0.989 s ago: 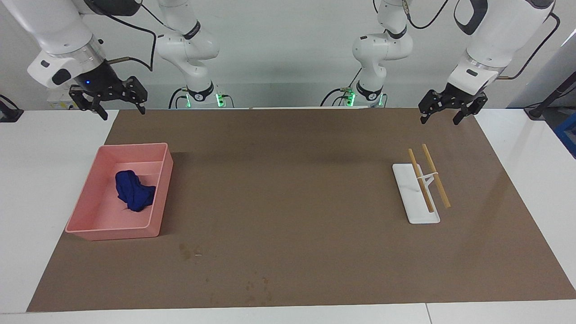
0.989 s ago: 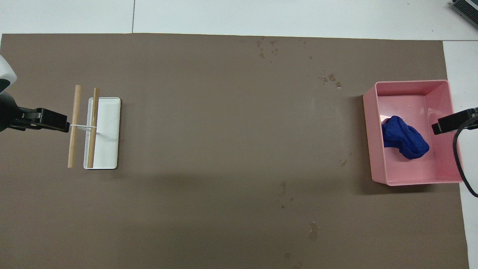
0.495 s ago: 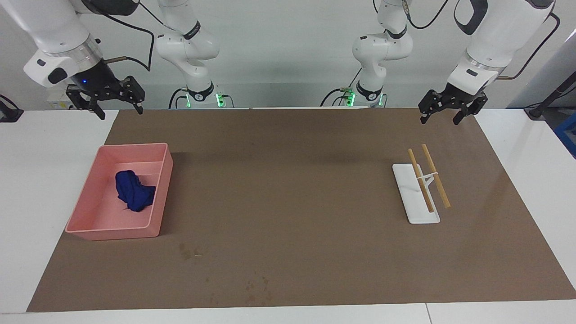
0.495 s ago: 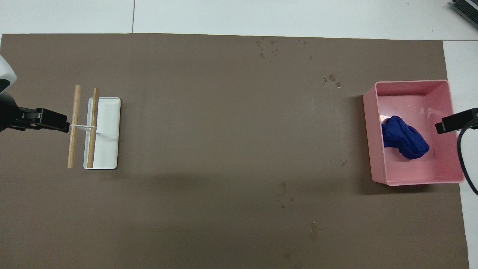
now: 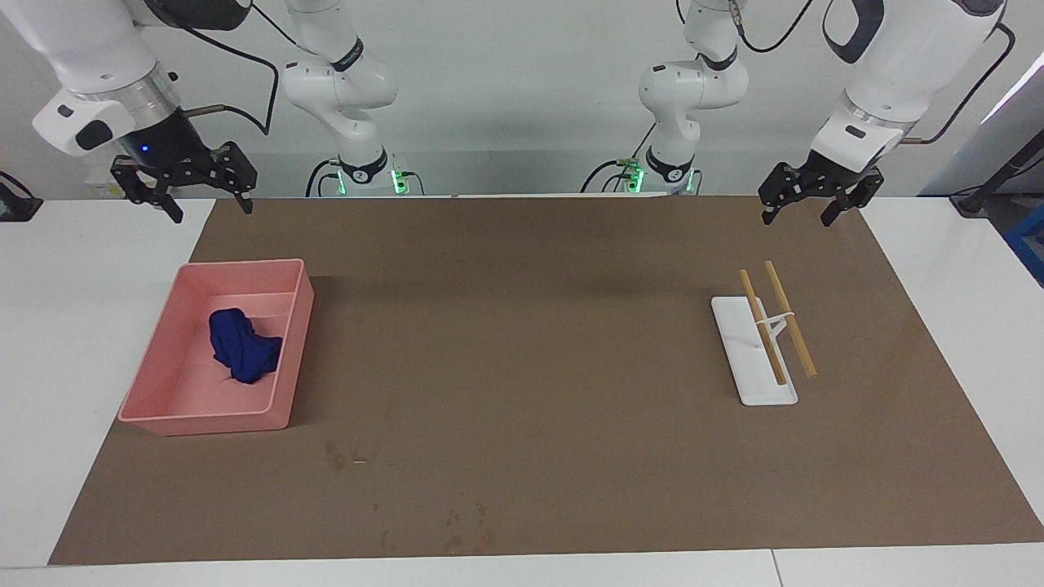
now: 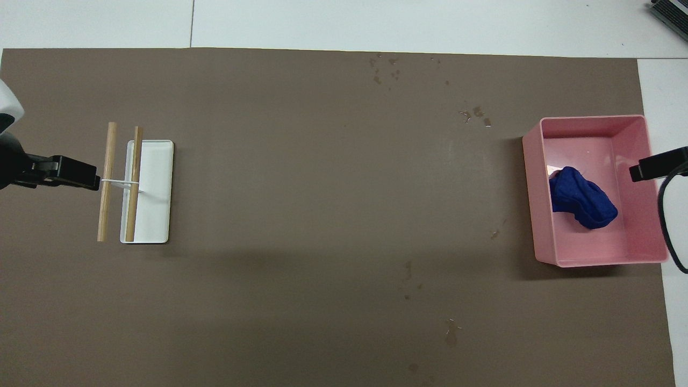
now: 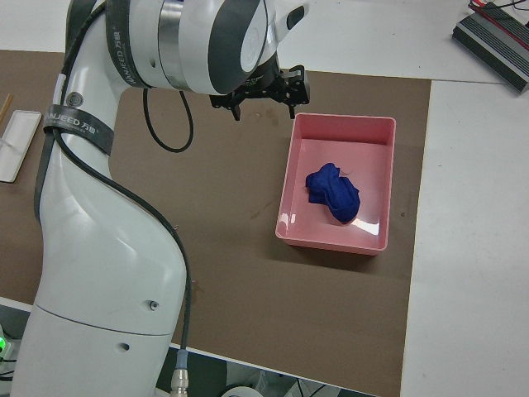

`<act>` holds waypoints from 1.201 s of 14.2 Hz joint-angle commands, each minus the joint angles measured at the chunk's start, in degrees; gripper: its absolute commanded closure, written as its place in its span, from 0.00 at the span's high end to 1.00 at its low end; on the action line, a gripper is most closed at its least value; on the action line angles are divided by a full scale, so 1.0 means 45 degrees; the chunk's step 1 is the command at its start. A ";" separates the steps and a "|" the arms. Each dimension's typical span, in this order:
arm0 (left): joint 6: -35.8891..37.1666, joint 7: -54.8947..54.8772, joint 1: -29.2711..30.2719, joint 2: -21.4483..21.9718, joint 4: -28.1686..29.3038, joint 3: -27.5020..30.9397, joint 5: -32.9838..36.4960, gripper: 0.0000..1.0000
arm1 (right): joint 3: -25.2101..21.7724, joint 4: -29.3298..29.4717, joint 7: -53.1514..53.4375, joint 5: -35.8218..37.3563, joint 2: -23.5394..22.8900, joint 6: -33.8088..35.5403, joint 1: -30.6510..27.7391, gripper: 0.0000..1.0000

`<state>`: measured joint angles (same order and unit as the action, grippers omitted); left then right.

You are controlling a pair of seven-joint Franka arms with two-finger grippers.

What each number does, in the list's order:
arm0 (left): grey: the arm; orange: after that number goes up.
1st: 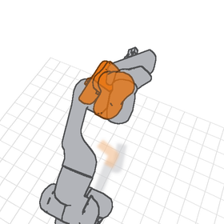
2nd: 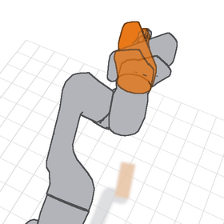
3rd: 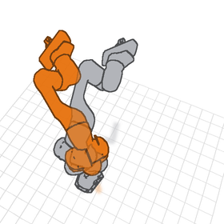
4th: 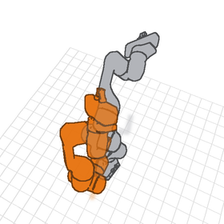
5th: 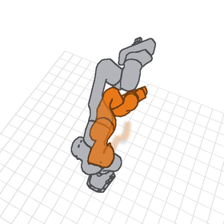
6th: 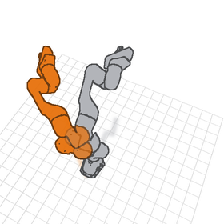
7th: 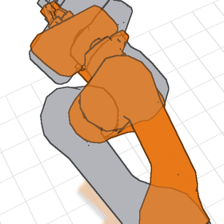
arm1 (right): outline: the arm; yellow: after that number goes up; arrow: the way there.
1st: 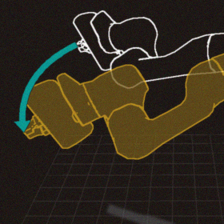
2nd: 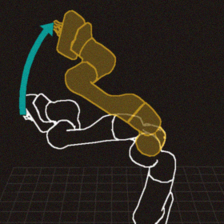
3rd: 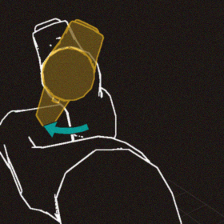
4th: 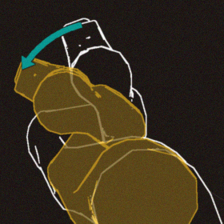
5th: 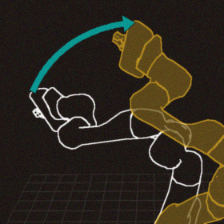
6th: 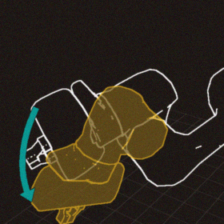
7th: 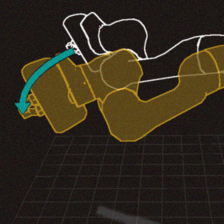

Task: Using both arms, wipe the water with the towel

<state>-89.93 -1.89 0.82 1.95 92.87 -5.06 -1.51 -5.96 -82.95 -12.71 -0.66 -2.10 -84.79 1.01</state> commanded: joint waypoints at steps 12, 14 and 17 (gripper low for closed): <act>0.0159 -0.0048 0.0190 0.0056 0.0007 -0.0125 -0.0172 1.00 | 0.0056 -0.0472 0.0891 0.0284 0.0271 -0.0514 -0.0146 1.00; 0.0140 -0.0048 0.0190 0.0056 0.0007 -0.0125 -0.0172 1.00 | 0.0056 -0.0472 0.0891 0.0265 0.0271 -0.0514 -0.0146 1.00; 0.0159 -0.0048 0.0190 0.0056 0.0007 -0.0125 -0.0172 1.00 | 0.0056 -0.0472 0.0813 0.0265 0.0271 -0.0514 -0.0146 1.00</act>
